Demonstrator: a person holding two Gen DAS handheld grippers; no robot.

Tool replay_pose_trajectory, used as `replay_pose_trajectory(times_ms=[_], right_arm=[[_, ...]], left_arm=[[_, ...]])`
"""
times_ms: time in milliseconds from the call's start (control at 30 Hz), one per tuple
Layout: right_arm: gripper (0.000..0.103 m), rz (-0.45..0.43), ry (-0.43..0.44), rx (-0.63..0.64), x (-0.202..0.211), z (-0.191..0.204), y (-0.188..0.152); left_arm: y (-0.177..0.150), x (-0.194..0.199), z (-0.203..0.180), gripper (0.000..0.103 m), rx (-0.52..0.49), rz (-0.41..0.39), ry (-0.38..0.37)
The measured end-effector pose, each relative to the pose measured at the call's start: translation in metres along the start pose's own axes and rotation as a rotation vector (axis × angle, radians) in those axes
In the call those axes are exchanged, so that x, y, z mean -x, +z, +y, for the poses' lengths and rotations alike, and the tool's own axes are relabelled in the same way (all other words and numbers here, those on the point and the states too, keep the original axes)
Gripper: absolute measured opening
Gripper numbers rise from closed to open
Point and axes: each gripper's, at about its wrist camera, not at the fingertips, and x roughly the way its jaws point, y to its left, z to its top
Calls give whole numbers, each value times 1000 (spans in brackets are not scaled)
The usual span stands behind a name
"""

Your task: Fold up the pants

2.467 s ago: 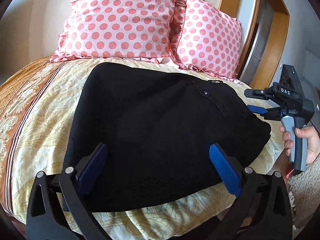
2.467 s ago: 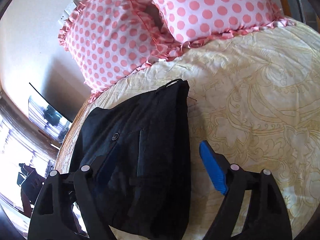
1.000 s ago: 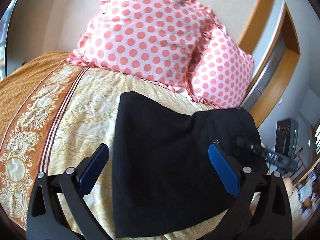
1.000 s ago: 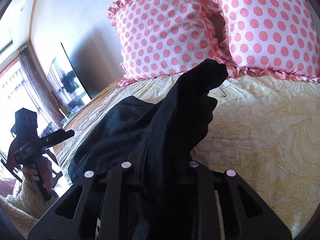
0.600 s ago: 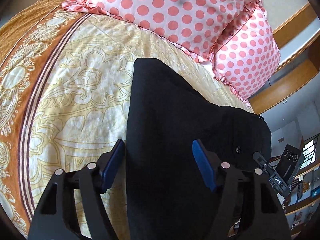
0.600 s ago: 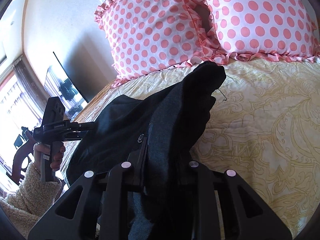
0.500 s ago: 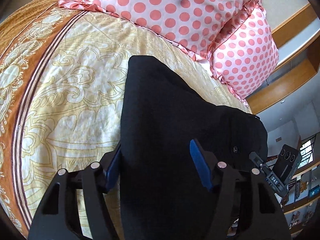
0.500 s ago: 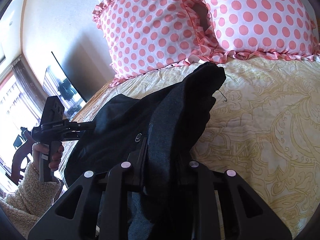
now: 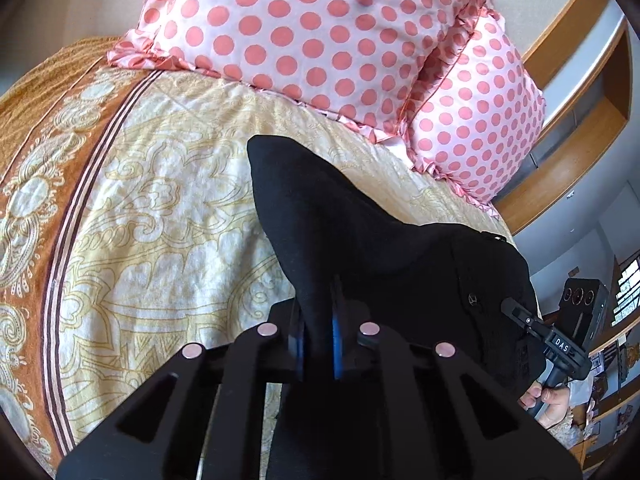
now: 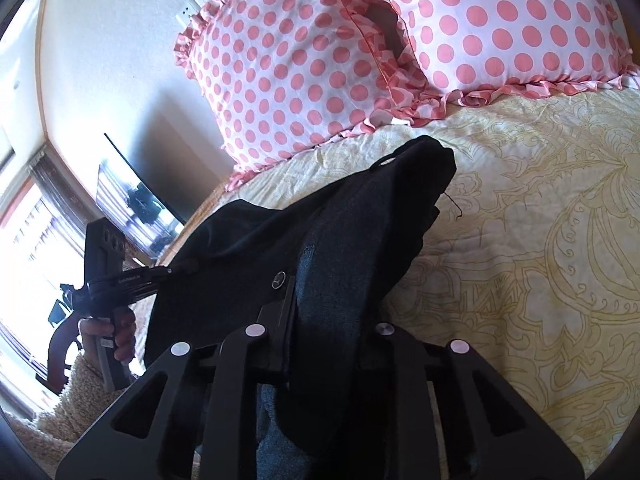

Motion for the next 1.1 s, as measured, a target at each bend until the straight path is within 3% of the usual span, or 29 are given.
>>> replay_pose_trajectory(times_ms=[233,467,600,767,833,900,967,1033,1100], right_arm=[[19,-47,22,11,-3,9,36],[19,-127,17,-4,-30,-8,99],[19,-119,-42,-21,-65,-30,121],[20,16,-218,-74,-118,-62,115],[22,18,-211,-92,-118,-67,114],[29,34,-264,-59,-118,-62,112],[44,47,-326,-31,-117,-59,110],[51,33,-374,-29,-106,-59,106],[58,-17,-414,-27,-86,-59,104]], left_arm=[[31,10,-24,9,-50,-86,-17],[99,-13,-39,9,-84,-182,34],[128,-57,-29,9,-98,-143,144],[125,-115,8,11,-29,-47,240],[118,-123,11,16,-48,-51,266],[114,-123,8,23,-65,-59,286],[111,-115,8,32,-53,-72,295],[108,-99,9,52,-40,-112,328],[103,-76,5,54,-68,-180,357]])
